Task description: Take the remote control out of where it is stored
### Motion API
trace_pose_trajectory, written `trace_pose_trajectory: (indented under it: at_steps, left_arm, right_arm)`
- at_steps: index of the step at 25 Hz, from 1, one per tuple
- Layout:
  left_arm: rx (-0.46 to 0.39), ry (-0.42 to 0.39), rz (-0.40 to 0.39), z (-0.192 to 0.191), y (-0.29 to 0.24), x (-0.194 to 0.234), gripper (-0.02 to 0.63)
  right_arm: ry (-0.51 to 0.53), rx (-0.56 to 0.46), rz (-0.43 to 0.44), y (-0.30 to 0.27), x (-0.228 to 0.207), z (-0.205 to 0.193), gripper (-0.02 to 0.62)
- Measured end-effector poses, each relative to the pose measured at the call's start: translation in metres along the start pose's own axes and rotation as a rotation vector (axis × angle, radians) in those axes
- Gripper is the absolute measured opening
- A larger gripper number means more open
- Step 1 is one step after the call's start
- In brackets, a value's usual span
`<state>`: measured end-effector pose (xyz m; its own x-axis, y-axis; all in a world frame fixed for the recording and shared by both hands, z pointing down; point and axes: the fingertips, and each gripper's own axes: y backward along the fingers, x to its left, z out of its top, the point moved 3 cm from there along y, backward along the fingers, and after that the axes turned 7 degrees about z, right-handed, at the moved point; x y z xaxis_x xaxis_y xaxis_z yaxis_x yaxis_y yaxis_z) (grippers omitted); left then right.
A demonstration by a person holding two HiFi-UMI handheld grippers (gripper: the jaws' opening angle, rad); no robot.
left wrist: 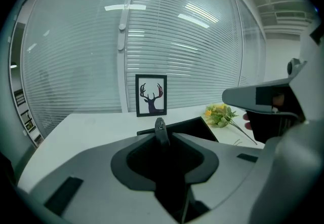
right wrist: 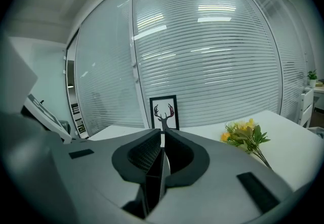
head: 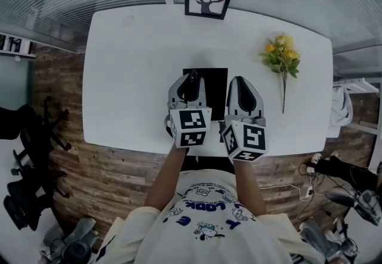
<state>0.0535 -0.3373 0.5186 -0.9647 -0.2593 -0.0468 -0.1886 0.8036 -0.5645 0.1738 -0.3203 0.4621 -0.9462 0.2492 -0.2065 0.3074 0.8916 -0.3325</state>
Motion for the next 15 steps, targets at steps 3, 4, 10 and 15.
trace_pose_trajectory:
  at_steps: [3, 4, 10, 15]
  left_arm:
    - [0.015, -0.055, 0.017, 0.0011, -0.0049, -0.0031, 0.095]
    - [0.019, -0.066, 0.022, 0.0011, -0.0064, -0.0039, 0.086]
    - [0.02, 0.0, 0.006, 0.0009, -0.0084, -0.0057, 0.072]
    - [0.01, 0.021, -0.011, 0.0034, -0.0023, -0.0001, 0.069]
  right_arm:
    - [-0.001, 0.0, -0.004, 0.0005, -0.0027, 0.0003, 0.044]
    - [-0.001, -0.001, -0.005, 0.0006, -0.0032, 0.0004, 0.044]
    - [-0.002, -0.007, -0.007, 0.0021, -0.006, 0.0028, 0.044]
    - [0.006, -0.02, 0.0, 0.004, -0.0023, 0.0083, 0.044]
